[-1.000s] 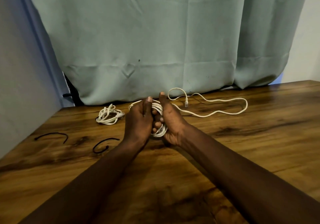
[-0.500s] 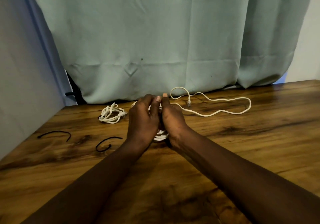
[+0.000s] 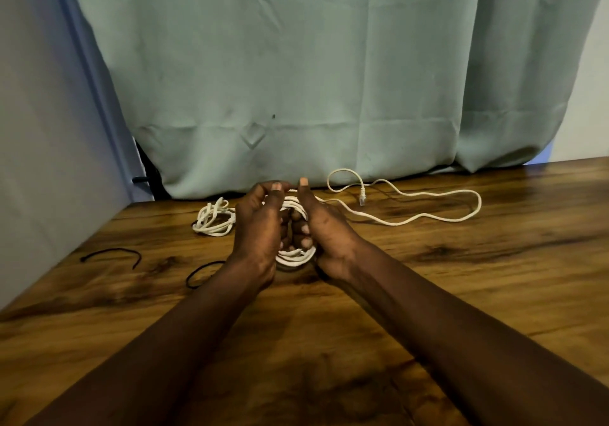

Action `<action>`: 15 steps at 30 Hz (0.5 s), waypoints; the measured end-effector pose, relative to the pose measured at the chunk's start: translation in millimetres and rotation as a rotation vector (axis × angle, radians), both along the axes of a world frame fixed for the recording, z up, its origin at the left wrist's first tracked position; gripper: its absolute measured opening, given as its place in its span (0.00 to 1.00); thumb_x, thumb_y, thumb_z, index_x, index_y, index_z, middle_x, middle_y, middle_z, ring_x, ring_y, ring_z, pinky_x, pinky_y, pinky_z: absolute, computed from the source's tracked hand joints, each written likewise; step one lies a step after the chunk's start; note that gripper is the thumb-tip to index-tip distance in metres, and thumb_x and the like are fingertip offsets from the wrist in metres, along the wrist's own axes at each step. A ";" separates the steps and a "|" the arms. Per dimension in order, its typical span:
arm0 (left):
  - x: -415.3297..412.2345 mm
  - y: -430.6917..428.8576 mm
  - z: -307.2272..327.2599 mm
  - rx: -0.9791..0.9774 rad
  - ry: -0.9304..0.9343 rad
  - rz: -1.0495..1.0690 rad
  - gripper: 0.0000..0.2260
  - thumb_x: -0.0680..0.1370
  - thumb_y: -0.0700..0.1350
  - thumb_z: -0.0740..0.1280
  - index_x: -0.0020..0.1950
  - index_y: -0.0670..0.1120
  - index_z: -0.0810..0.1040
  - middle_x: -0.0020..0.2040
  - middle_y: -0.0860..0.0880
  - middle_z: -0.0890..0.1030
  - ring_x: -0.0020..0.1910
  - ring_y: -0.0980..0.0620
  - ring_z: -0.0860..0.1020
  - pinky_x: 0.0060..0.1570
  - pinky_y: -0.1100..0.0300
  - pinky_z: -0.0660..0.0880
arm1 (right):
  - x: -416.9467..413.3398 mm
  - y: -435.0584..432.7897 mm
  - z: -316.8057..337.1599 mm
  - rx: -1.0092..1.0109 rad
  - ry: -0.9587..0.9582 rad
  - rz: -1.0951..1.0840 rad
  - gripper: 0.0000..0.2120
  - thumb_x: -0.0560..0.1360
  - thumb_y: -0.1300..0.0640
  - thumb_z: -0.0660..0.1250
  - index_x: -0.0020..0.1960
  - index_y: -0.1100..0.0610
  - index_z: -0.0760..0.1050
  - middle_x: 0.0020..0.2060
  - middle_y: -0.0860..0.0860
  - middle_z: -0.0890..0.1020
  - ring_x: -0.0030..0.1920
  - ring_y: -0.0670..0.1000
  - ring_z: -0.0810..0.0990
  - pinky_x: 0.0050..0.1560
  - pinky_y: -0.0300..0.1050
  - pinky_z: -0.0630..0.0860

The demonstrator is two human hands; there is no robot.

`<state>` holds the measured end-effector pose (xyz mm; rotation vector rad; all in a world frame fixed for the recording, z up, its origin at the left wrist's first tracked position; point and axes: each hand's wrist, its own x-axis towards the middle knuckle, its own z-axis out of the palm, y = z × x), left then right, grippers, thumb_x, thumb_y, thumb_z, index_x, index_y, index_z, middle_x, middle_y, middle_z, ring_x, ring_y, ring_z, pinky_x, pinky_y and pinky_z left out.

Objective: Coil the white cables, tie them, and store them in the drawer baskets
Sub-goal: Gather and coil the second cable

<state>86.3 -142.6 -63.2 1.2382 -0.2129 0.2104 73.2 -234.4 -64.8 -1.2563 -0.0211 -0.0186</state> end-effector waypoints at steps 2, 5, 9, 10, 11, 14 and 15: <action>3.2 4.9 0.3 -0.010 -0.026 0.033 0.09 0.86 0.46 0.59 0.53 0.46 0.78 0.27 0.46 0.76 0.18 0.52 0.73 0.18 0.66 0.68 | -0.6 2.4 0.9 0.092 0.031 0.125 0.27 0.82 0.37 0.58 0.33 0.55 0.70 0.19 0.48 0.71 0.19 0.46 0.70 0.24 0.36 0.70; 9.6 9.2 -3.0 0.020 -0.039 0.064 0.11 0.87 0.47 0.58 0.52 0.48 0.79 0.29 0.45 0.79 0.20 0.51 0.75 0.21 0.64 0.71 | 5.7 10.0 -0.6 0.155 0.072 0.156 0.29 0.83 0.38 0.57 0.28 0.52 0.67 0.18 0.47 0.66 0.17 0.46 0.64 0.30 0.42 0.64; 5.0 6.6 -5.0 0.100 -0.028 0.038 0.14 0.87 0.46 0.57 0.48 0.47 0.79 0.27 0.51 0.79 0.23 0.57 0.77 0.22 0.67 0.69 | 8.1 14.9 -3.5 0.147 0.063 0.003 0.22 0.84 0.46 0.61 0.35 0.55 0.79 0.24 0.51 0.76 0.16 0.45 0.66 0.25 0.40 0.65; 3.9 7.5 -2.6 0.126 -0.027 0.006 0.14 0.87 0.44 0.56 0.49 0.45 0.79 0.25 0.53 0.77 0.21 0.59 0.74 0.20 0.68 0.67 | 7.1 14.8 -3.4 0.165 0.048 -0.018 0.19 0.84 0.48 0.61 0.41 0.57 0.79 0.27 0.53 0.78 0.17 0.46 0.70 0.22 0.37 0.67; 2.8 10.1 0.8 0.171 -0.042 -0.027 0.13 0.87 0.43 0.56 0.51 0.43 0.78 0.23 0.53 0.75 0.19 0.60 0.73 0.20 0.68 0.67 | 5.5 14.5 -3.1 0.183 0.035 -0.022 0.18 0.84 0.49 0.62 0.42 0.59 0.78 0.29 0.55 0.79 0.18 0.47 0.73 0.21 0.35 0.67; 3.0 34.2 12.4 0.471 -0.203 -0.043 0.13 0.87 0.43 0.58 0.54 0.39 0.81 0.30 0.51 0.81 0.28 0.58 0.78 0.30 0.62 0.75 | 3.6 14.8 -3.6 0.221 0.016 -0.019 0.18 0.83 0.50 0.63 0.39 0.60 0.76 0.27 0.53 0.77 0.18 0.46 0.73 0.19 0.34 0.66; 3.6 45.5 14.6 0.582 -0.263 -0.016 0.14 0.87 0.45 0.59 0.54 0.39 0.82 0.35 0.48 0.84 0.33 0.55 0.81 0.35 0.61 0.77 | 3.6 15.6 -4.2 0.237 0.013 -0.020 0.16 0.83 0.51 0.63 0.41 0.60 0.76 0.26 0.52 0.76 0.17 0.45 0.71 0.18 0.33 0.66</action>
